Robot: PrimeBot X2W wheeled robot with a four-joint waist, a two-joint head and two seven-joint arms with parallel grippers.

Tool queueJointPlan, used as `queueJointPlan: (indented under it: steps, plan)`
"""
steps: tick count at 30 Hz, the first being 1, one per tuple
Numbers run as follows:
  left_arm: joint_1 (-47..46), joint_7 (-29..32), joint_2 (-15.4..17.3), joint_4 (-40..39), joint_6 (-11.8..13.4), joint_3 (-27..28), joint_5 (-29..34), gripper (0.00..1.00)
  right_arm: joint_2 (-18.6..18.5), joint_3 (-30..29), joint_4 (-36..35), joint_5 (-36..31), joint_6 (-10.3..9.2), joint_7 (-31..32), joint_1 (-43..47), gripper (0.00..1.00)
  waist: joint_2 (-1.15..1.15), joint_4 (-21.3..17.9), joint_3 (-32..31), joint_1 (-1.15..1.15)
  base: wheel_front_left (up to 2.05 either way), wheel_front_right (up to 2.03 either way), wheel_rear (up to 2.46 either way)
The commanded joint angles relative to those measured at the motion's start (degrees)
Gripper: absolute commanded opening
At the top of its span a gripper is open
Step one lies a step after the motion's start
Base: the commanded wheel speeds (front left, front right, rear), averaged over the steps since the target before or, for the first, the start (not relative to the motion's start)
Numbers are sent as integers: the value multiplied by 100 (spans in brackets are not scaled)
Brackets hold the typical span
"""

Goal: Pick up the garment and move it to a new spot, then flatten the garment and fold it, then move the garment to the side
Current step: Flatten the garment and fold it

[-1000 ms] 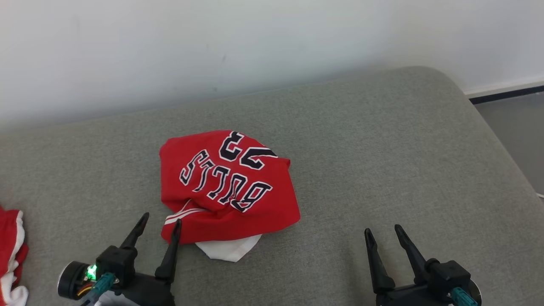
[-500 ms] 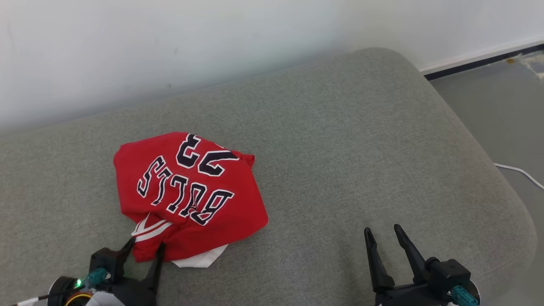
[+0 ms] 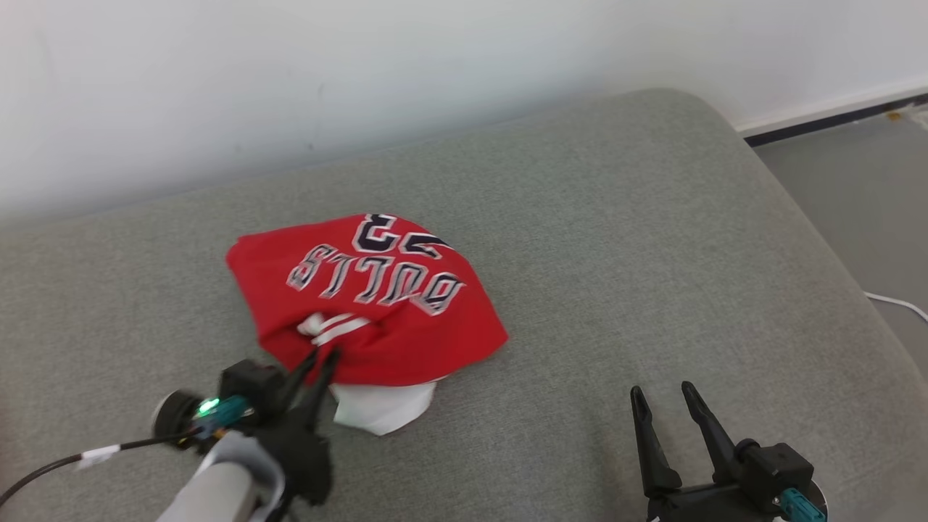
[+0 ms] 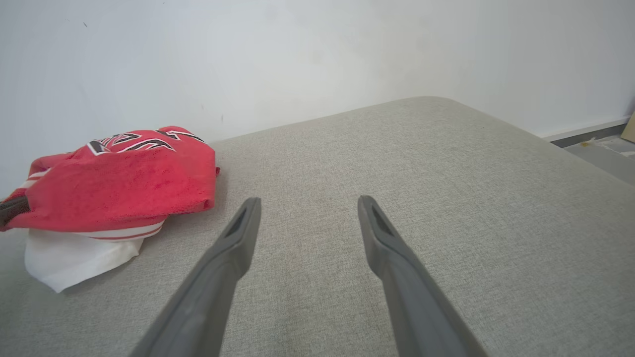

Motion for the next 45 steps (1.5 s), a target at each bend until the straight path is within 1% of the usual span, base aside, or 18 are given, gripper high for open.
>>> queueJointPlan:
  steps: [1, 3, 4, 7, 9, 12, 15, 17, 23, 25, 31, 37, 42, 45]
  plan:
    - [-77, -16, -78, -176, 9, -52, 78, 0, 0, -8, -8, -1, 20, -3, 65, 100, -1, 96, -53, 0, 0, 0, 0]
    - [-165, -17, -188, -549, 9, -109, 179, 0, 3, -10, -5, -6, 20, -3, 75, 100, -1, 169, -89, 0, 0, 0, 0]
    - [-287, -17, -306, -890, 10, -188, 274, 0, 2, -15, 9, -6, 20, -3, 67, 100, -1, 226, -130, 0, 0, 0, 0]
    - [-523, -18, -510, -1284, 10, -323, 341, 0, 1, 5, 23, 6, 20, -3, 71, 100, -1, 272, -190, 0, 0, 0, 0]
    - [-707, -18, -662, -1479, 9, -418, 272, 0, 1, 28, 28, 16, 20, -3, 92, 100, -1, 272, -227, 0, 0, 0, 0]
    - [-1099, -18, -803, -1601, 10, -568, 323, 0, 1, 53, 37, 48, 20, -3, 126, 100, -1, 233, -286, 0, 0, 0, 0]
    - [-1502, -18, -1043, -1734, 9, -620, 230, 0, -1, 15, 58, 70, 20, -2, 213, 100, -1, 183, -362, 0, 0, 0, 0]
    - [-1719, -18, -1137, -1773, 10, -629, 178, 0, 1, -6, 71, 56, 20, -3, 252, 100, -1, 156, -417, 0, 0, 0, 0]
    - [-2262, -19, -1303, -1761, 10, -422, 122, 0, 0, -130, 79, -10, 20, -2, 360, 100, -1, 199, -492, 0, 0, 0, 0]
    - [-2259, -18, -1261, -1681, 10, -349, 174, 0, 3, -156, 71, -17, 20, -2, 365, 100, -1, 243, -476, 0, 0, 0, 0]
    - [-1833, -18, -1007, -1445, 39, -17, 274, 0, 2, -164, 45, -8, 20, -3, 316, 100, -1, 403, -399, 0, 0, 0, 0]
    - [-769, -18, -427, -1327, 151, 777, 258, 0, 1, -195, 18, 26, 20, -3, 286, 100, -1, 611, -302, 0, 0, 0, 0]
    - [244, -18, -170, -1333, 177, 1442, 228, 0, 1, -145, 58, 10, 20, -2, 252, 100, -1, 734, -289, 0, 0, 0, 0]
    - [777, -18, -125, -1215, 182, 1790, 260, 0, 2, -94, 64, -14, 20, -3, 216, 100, -1, 755, -282, 0, 0, 0, 0]
